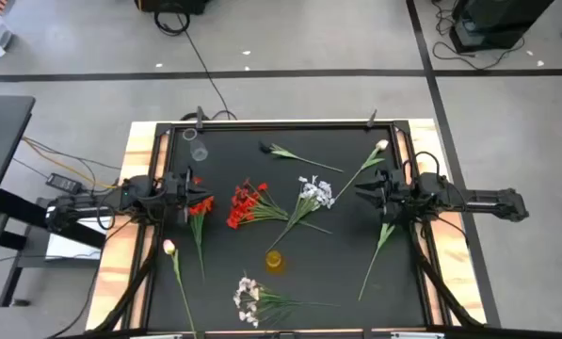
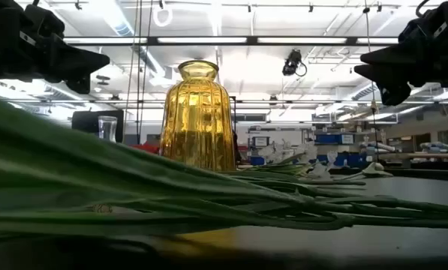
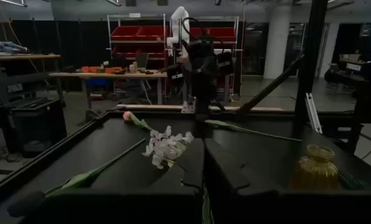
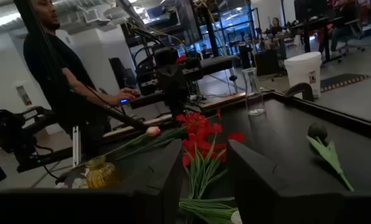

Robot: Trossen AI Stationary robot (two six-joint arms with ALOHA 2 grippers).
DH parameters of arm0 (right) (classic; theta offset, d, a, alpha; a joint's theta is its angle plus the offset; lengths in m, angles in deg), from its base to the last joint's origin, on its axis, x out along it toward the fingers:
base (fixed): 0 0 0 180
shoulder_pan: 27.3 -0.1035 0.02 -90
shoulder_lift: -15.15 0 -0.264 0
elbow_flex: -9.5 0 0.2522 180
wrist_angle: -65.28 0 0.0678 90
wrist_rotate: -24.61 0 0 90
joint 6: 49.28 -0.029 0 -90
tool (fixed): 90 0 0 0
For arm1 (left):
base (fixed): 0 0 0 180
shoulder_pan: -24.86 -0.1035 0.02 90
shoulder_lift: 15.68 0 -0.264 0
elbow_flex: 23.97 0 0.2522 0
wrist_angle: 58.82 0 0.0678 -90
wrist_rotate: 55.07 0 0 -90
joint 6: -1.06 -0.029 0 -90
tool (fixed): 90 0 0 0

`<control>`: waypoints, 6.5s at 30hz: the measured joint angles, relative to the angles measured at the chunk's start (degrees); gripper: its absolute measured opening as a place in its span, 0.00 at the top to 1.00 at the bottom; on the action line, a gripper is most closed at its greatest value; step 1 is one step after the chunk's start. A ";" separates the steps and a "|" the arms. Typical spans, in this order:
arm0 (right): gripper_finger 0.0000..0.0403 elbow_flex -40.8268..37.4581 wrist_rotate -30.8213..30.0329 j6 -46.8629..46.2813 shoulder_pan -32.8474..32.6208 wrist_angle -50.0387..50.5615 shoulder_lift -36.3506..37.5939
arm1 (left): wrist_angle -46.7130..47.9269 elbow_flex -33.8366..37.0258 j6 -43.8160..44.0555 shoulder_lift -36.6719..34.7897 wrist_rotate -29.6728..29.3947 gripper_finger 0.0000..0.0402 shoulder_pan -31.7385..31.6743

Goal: Sort flowers into vase by color

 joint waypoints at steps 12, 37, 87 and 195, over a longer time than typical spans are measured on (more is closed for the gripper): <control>0.67 -0.01 0.00 0.00 0.00 0.00 -0.01 | 0.00 0.00 0.00 0.00 0.00 0.95 -0.02; 0.67 -0.01 0.00 0.00 0.01 -0.01 -0.02 | 0.00 0.00 0.00 0.00 0.00 0.95 -0.01; 0.67 -0.01 -15.95 -0.26 0.07 -10.92 -0.19 | -5.80 0.00 16.75 -0.02 -5.00 0.95 -0.02; 0.43 38.22 -0.30 -58.40 39.57 47.15 -75.53 | 21.61 -34.40 43.23 38.24 9.89 0.97 -14.82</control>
